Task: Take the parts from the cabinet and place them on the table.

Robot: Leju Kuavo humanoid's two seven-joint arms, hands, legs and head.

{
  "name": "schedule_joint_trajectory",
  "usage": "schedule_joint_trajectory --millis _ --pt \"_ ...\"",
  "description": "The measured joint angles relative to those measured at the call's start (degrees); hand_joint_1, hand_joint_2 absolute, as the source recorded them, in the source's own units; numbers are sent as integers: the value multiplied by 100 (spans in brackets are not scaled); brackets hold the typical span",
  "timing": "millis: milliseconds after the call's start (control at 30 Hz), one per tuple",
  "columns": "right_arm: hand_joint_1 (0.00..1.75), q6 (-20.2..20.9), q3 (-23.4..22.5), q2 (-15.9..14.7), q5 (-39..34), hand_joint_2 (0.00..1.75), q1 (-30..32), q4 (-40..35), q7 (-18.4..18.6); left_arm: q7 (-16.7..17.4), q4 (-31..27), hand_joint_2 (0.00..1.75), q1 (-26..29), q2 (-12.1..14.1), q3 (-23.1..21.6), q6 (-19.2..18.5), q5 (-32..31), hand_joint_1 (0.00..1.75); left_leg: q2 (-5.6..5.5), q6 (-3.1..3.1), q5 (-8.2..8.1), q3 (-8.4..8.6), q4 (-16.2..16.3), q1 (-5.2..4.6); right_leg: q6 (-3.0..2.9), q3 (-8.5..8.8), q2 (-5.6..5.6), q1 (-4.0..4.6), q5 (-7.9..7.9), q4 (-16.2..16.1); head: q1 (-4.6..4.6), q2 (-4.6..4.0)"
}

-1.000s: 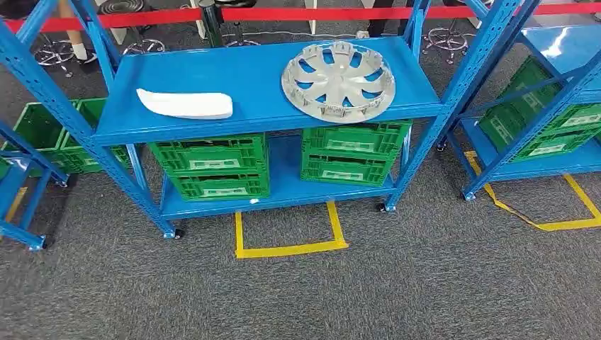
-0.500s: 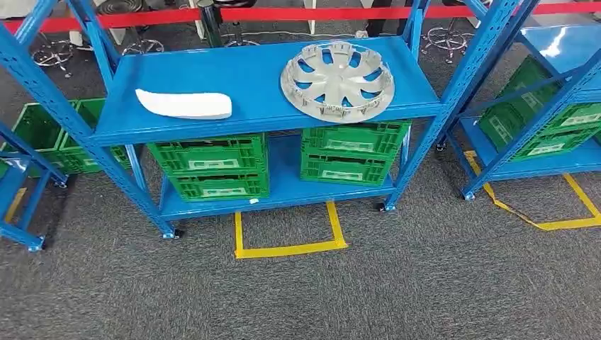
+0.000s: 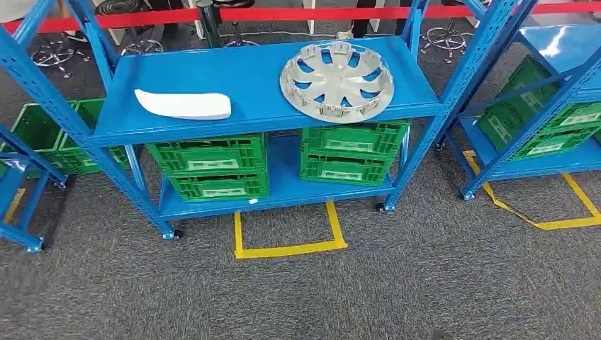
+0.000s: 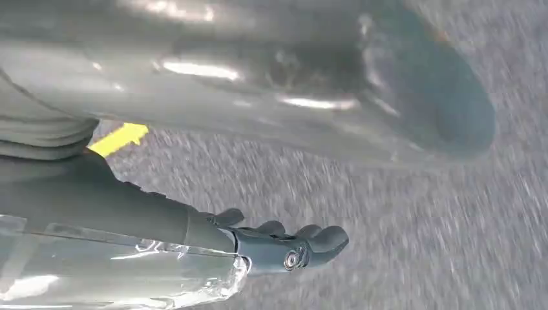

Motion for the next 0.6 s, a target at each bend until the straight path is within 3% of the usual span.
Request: schedule_joint_trajectory --millis 233,267,433,600 --pt "0 -321 282 -24 -467 0 174 -930 -55 -44 31 175 -15 -22 -85 2 0 0 -1 1 -1 2 0 -1 1 3 0 -1 0 -1 0 0" --pt "0 -358 352 -24 -505 175 201 -1080 -59 -46 31 175 -16 -22 -92 2 0 0 -1 1 -1 2 0 -2 1 3 0 -1 0 -1 2 0" --pt "0 -562 803 -63 -496 175 279 -1889 -17 -81 33 175 -18 -22 -125 11 0 0 6 1 -1 7 0 -2 1 8 1 -1 1 0 2 0" --pt "0 -712 1400 -203 -216 175 272 -2661 349 -105 41 175 -19 -24 -153 18 0 0 17 1 -1 10 0 -2 1 13 1 -1 1 0 2 0"
